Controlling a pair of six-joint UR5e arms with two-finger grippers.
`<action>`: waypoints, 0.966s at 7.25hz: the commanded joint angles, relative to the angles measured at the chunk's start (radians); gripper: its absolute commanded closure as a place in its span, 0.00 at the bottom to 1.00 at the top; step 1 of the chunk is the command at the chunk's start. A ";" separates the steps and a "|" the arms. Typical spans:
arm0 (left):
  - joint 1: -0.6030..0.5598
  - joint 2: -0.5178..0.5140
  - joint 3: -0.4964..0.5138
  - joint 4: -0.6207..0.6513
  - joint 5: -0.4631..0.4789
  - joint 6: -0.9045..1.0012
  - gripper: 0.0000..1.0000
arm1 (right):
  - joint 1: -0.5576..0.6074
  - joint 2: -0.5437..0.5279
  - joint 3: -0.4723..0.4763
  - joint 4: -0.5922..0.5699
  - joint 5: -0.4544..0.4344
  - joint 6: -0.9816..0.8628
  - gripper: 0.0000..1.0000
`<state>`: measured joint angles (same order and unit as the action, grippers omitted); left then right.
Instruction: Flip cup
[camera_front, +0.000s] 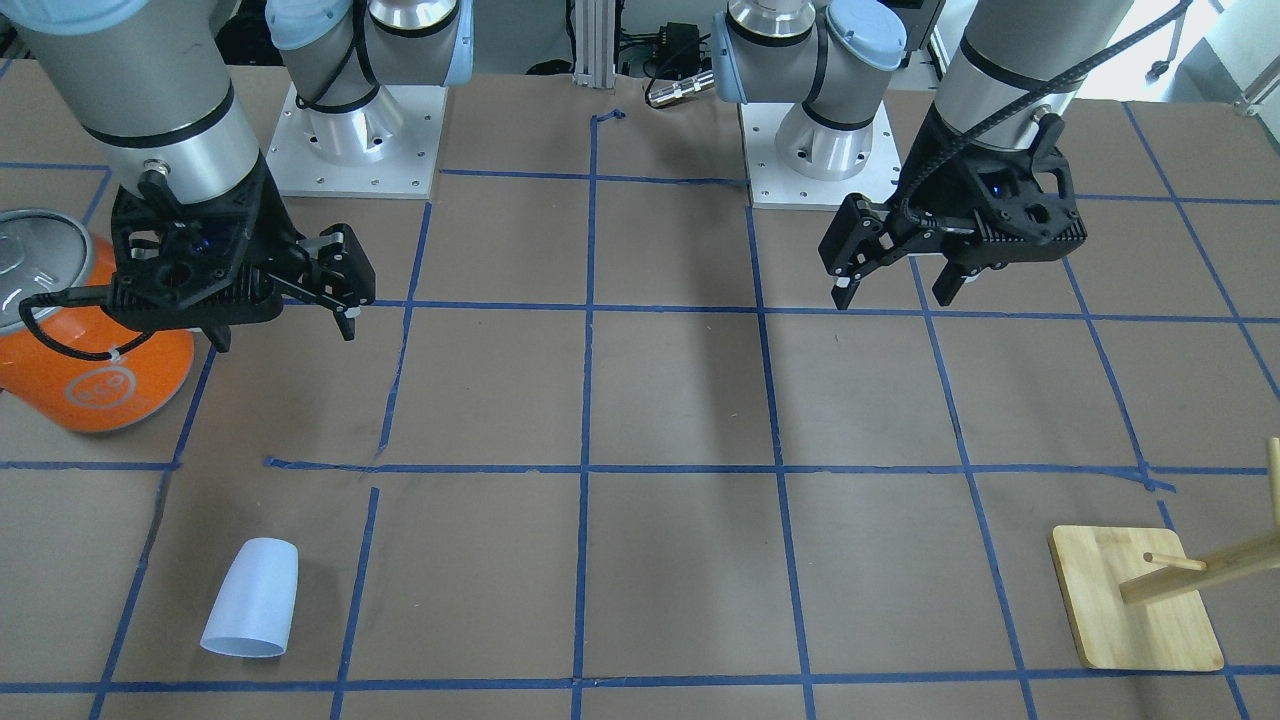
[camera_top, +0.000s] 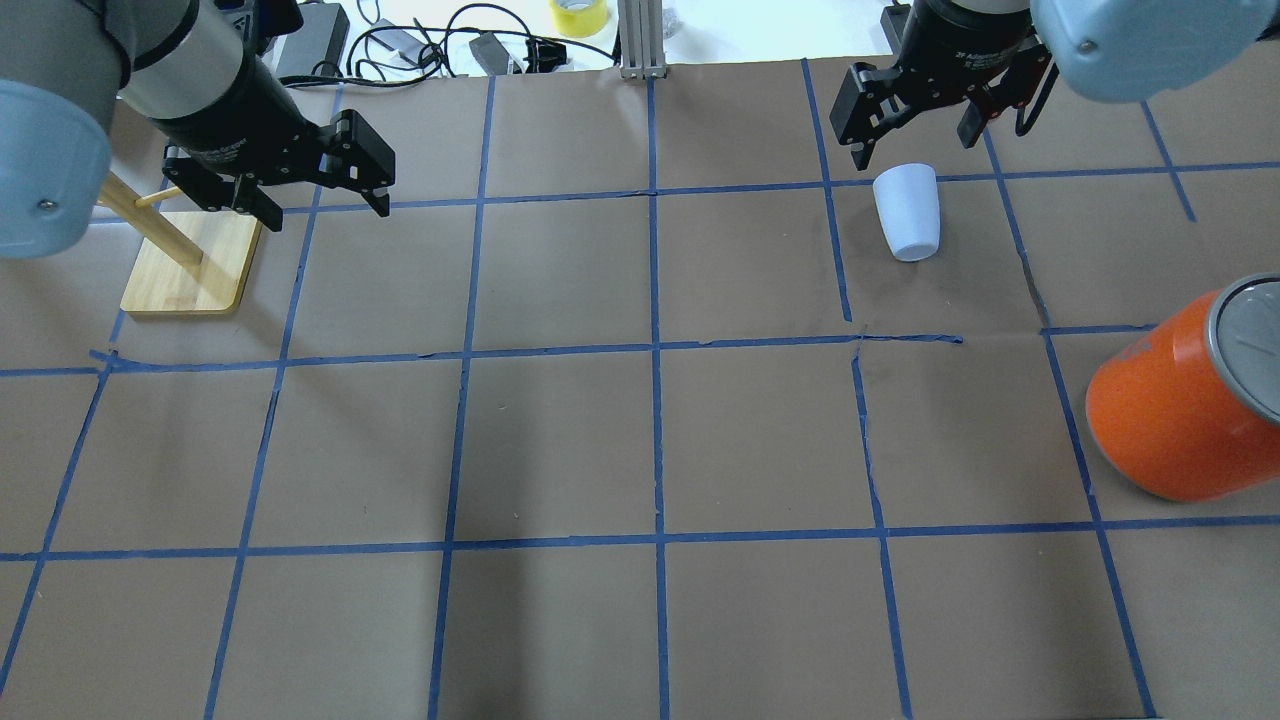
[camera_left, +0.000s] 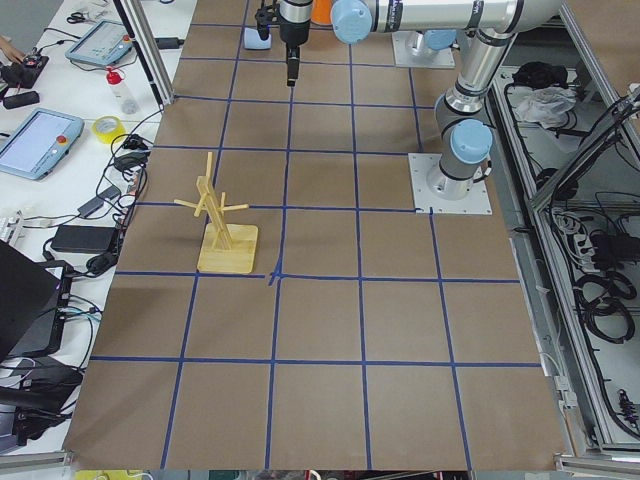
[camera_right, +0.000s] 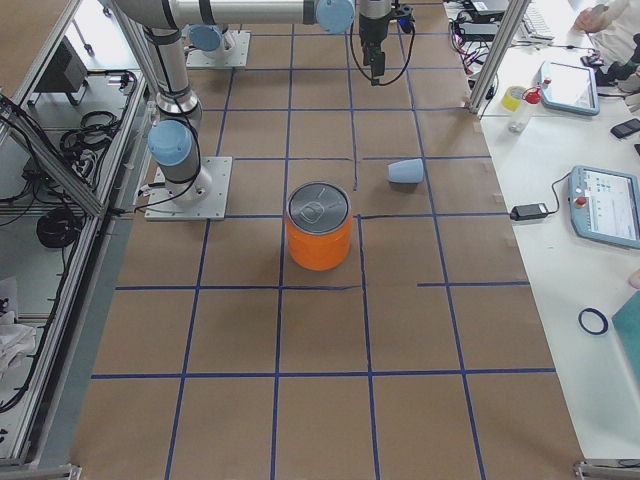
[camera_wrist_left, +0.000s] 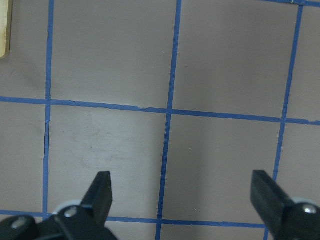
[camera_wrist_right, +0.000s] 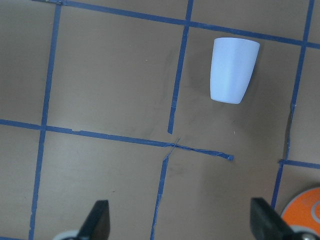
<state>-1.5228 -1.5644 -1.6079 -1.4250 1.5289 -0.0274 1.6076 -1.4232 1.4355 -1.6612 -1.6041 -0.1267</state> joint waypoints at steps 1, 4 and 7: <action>0.000 0.003 0.002 -0.031 0.000 0.007 0.00 | -0.002 0.003 0.000 -0.005 -0.011 0.001 0.00; 0.000 0.012 0.006 -0.112 0.000 0.007 0.00 | -0.005 0.006 0.002 0.005 -0.011 0.002 0.00; 0.000 0.018 0.000 -0.115 0.003 0.001 0.00 | -0.049 0.038 0.002 -0.020 -0.005 -0.008 0.00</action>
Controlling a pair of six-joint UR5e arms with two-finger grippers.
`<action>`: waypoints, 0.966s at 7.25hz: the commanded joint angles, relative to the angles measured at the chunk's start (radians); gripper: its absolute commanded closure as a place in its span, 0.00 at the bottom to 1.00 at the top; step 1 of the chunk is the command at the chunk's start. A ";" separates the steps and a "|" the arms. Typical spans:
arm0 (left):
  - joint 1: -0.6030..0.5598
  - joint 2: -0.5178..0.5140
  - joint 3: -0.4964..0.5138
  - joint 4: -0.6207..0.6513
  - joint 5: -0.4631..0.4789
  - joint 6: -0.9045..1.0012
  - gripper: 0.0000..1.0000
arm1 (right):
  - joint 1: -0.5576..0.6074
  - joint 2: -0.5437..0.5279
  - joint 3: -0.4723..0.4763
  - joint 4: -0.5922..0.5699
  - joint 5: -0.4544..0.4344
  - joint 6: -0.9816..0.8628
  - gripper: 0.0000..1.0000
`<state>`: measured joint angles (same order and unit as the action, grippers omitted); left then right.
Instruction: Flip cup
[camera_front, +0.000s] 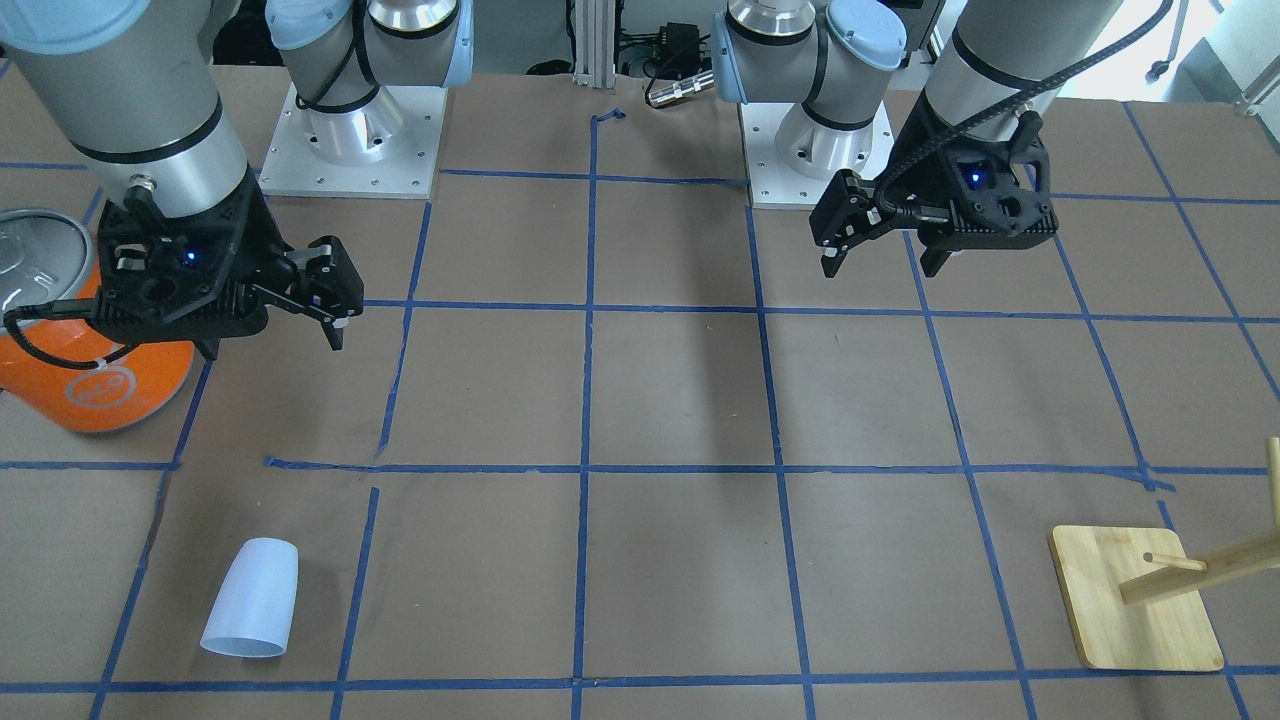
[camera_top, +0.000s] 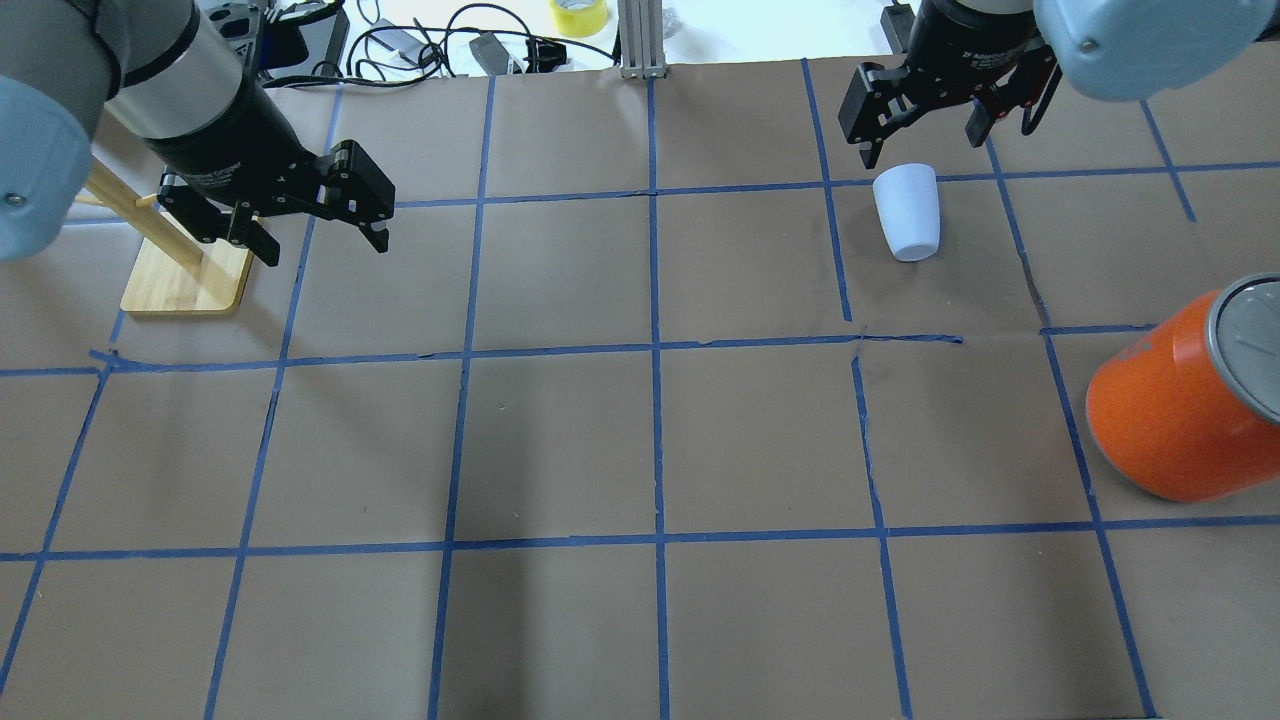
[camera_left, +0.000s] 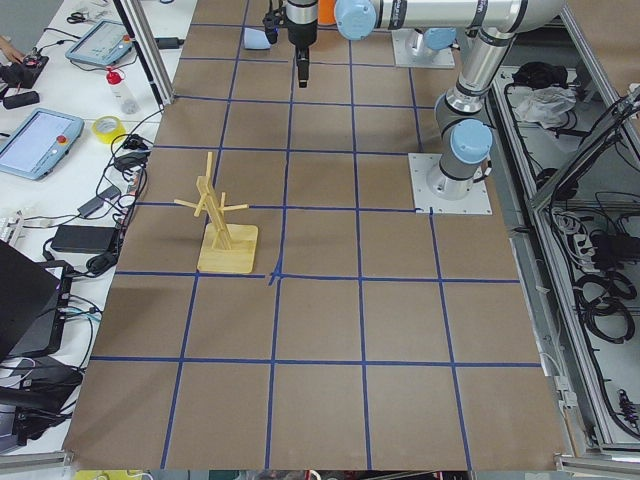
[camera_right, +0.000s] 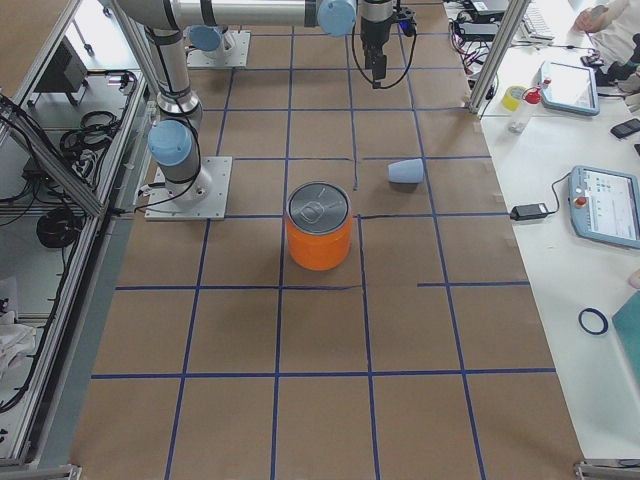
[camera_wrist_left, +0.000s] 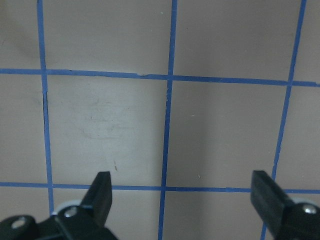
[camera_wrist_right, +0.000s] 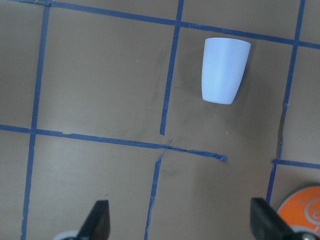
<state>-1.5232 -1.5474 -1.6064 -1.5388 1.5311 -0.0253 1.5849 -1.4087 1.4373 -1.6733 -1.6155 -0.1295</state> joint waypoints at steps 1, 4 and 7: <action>0.000 0.001 -0.001 -0.001 0.001 -0.001 0.00 | -0.061 0.034 0.000 -0.087 0.002 -0.016 0.00; 0.000 0.001 -0.003 -0.003 0.003 -0.001 0.00 | -0.111 0.173 0.000 -0.201 0.012 -0.016 0.00; 0.000 0.004 -0.003 -0.003 0.003 -0.001 0.00 | -0.114 0.324 -0.001 -0.391 0.017 -0.084 0.00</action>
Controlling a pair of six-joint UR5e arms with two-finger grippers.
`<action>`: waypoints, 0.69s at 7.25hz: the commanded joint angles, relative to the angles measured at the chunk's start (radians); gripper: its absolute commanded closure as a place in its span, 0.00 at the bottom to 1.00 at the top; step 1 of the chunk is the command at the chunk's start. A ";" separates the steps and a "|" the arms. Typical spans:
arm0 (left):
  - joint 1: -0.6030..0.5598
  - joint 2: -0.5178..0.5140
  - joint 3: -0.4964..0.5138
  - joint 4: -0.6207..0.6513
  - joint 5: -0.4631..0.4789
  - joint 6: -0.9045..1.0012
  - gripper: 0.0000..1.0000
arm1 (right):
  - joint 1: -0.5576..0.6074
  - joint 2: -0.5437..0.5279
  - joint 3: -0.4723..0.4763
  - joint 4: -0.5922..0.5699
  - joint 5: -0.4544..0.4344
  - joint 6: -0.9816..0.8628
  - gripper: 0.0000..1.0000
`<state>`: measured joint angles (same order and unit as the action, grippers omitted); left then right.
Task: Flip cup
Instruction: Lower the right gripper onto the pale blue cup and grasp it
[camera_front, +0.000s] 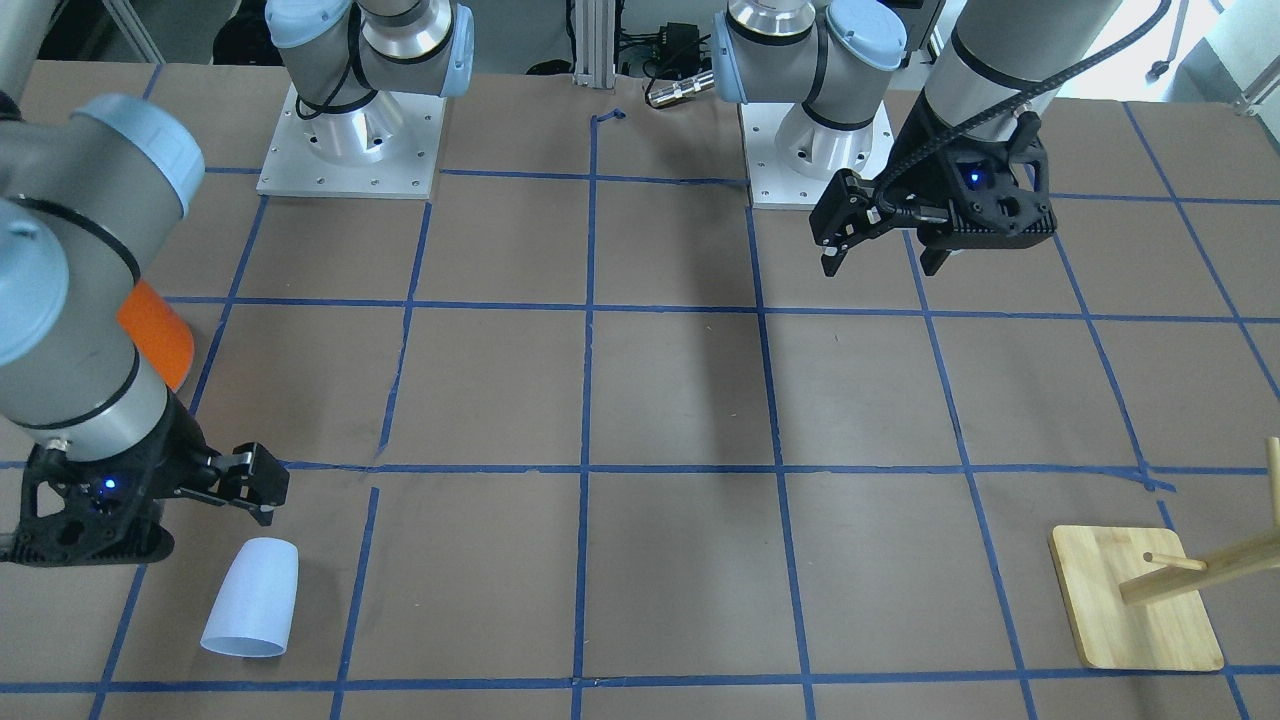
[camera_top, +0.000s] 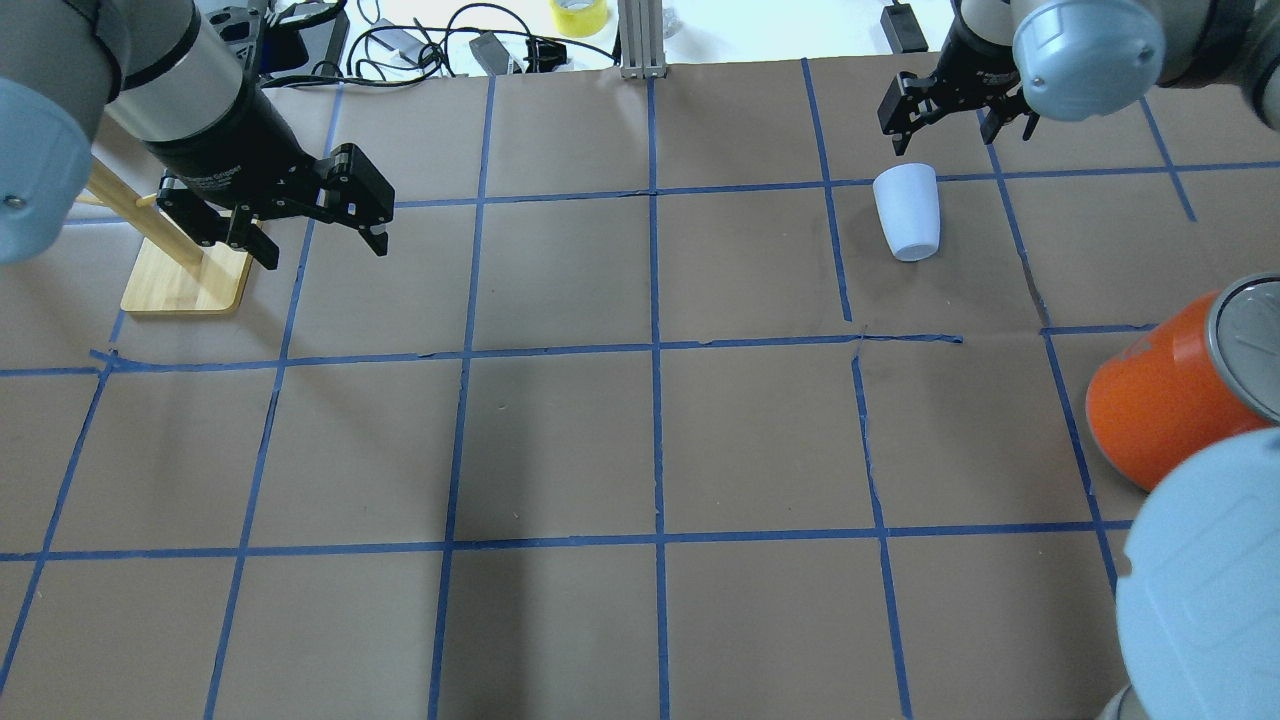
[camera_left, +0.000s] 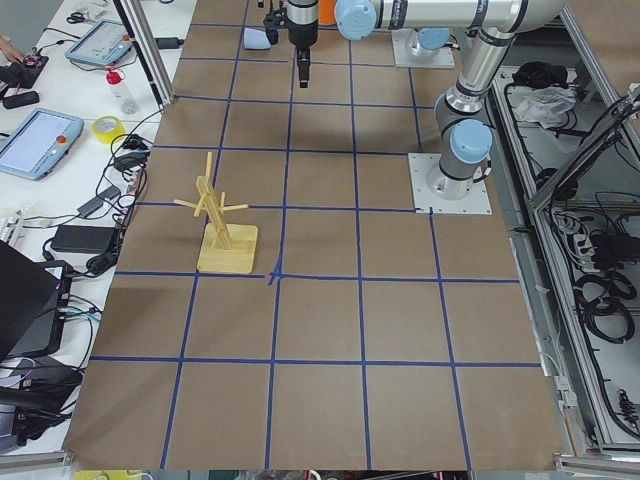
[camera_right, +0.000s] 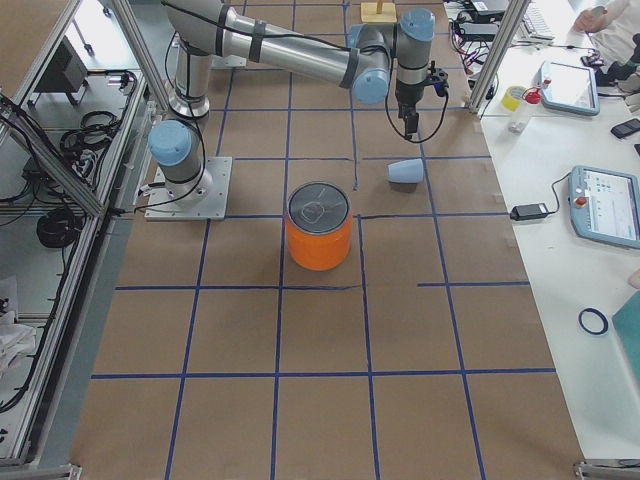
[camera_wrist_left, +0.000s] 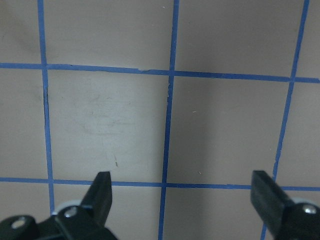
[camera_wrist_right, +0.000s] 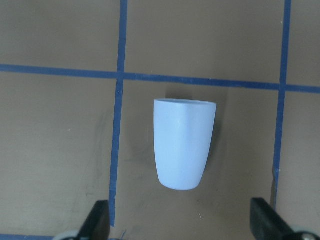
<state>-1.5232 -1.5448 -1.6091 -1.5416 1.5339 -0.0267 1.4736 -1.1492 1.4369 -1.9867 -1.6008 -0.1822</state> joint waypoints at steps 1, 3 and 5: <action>0.000 0.002 0.000 0.000 0.000 0.001 0.00 | -0.001 0.095 0.000 -0.086 0.002 -0.031 0.00; 0.000 0.003 0.000 0.000 0.000 -0.001 0.00 | -0.016 0.169 0.000 -0.188 0.001 -0.036 0.00; 0.002 0.000 0.005 -0.002 0.078 0.072 0.00 | -0.021 0.202 0.000 -0.193 -0.001 -0.054 0.00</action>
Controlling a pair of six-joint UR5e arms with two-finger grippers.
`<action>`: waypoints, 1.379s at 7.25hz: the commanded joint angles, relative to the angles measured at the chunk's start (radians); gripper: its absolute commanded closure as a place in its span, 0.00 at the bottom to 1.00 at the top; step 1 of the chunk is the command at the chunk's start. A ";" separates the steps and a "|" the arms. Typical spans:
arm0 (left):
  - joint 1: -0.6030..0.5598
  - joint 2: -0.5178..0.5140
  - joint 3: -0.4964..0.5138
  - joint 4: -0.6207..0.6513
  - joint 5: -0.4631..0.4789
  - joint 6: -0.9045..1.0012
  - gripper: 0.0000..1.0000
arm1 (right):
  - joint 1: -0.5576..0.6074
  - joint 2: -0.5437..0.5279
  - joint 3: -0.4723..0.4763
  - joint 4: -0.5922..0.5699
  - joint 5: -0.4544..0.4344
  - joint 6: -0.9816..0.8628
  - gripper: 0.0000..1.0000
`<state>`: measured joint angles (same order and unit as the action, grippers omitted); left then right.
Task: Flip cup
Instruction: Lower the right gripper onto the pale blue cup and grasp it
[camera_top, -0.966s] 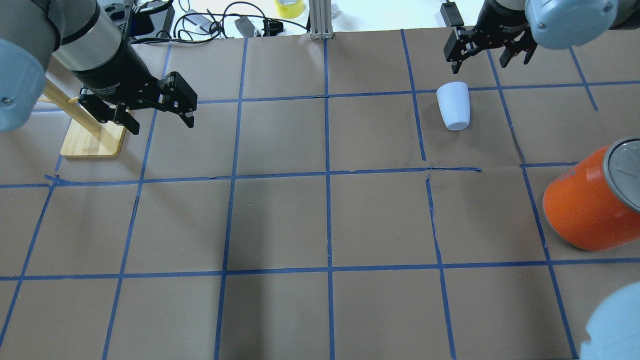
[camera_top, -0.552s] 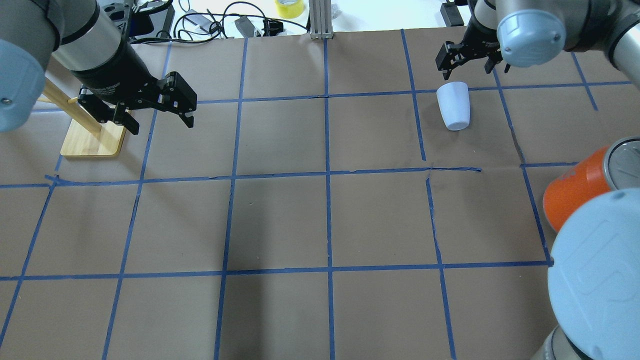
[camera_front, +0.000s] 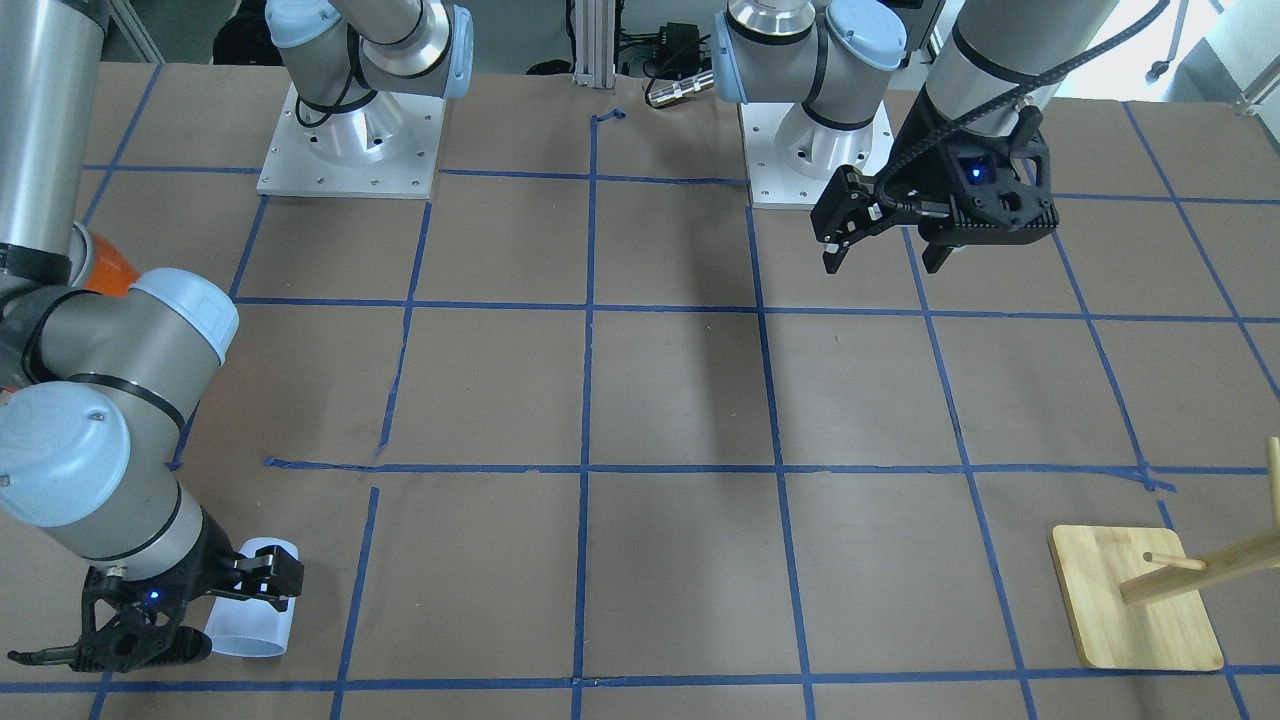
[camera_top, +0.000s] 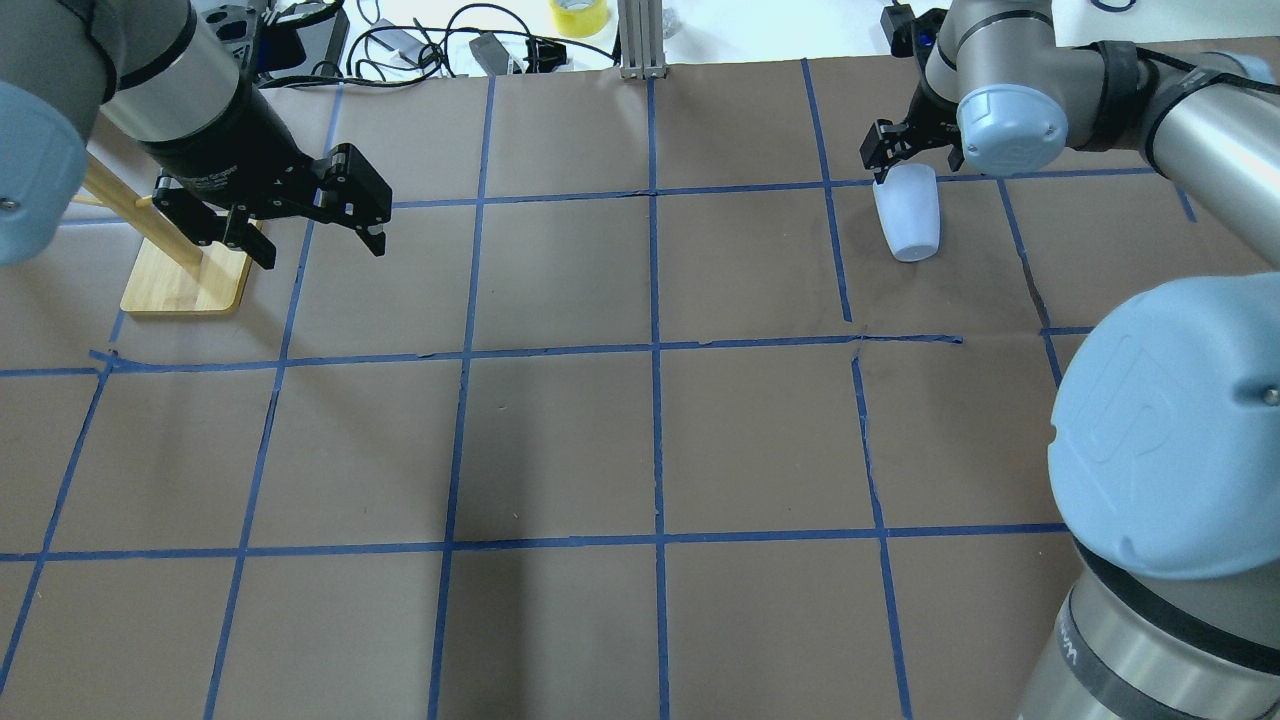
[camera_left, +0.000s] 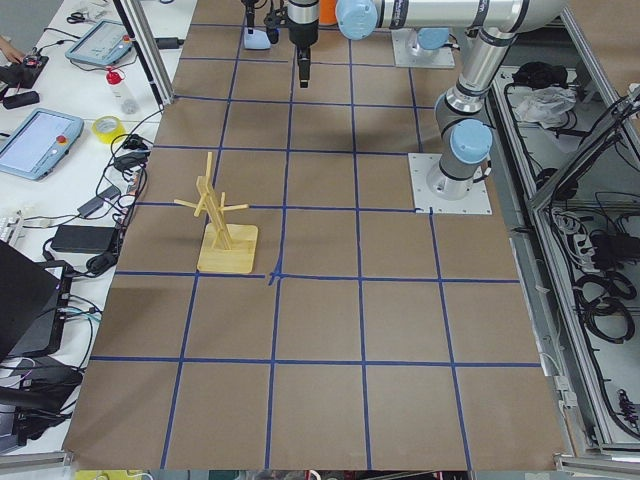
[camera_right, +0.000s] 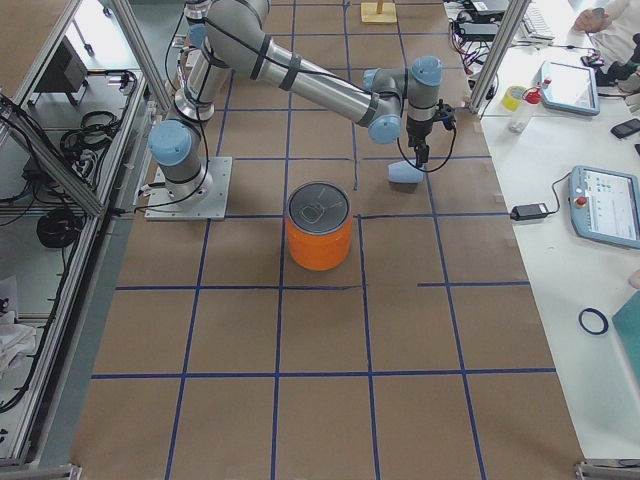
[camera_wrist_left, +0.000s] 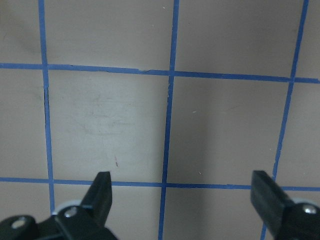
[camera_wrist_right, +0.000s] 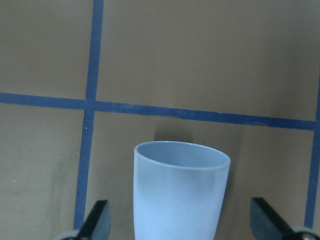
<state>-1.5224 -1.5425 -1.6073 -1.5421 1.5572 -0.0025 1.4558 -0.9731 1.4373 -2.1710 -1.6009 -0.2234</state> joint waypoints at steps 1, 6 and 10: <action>-0.001 -0.002 0.001 0.002 0.055 0.077 0.00 | -0.005 0.049 0.000 -0.010 -0.001 -0.011 0.00; -0.001 -0.002 0.000 0.005 0.040 -0.002 0.00 | -0.005 0.115 -0.003 -0.084 0.002 -0.007 0.04; -0.001 -0.004 -0.002 0.014 0.032 0.010 0.00 | 0.020 0.090 -0.041 -0.079 0.001 -0.010 0.91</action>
<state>-1.5232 -1.5460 -1.6089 -1.5294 1.5916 0.0043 1.4595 -0.8676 1.4161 -2.2518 -1.6011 -0.2304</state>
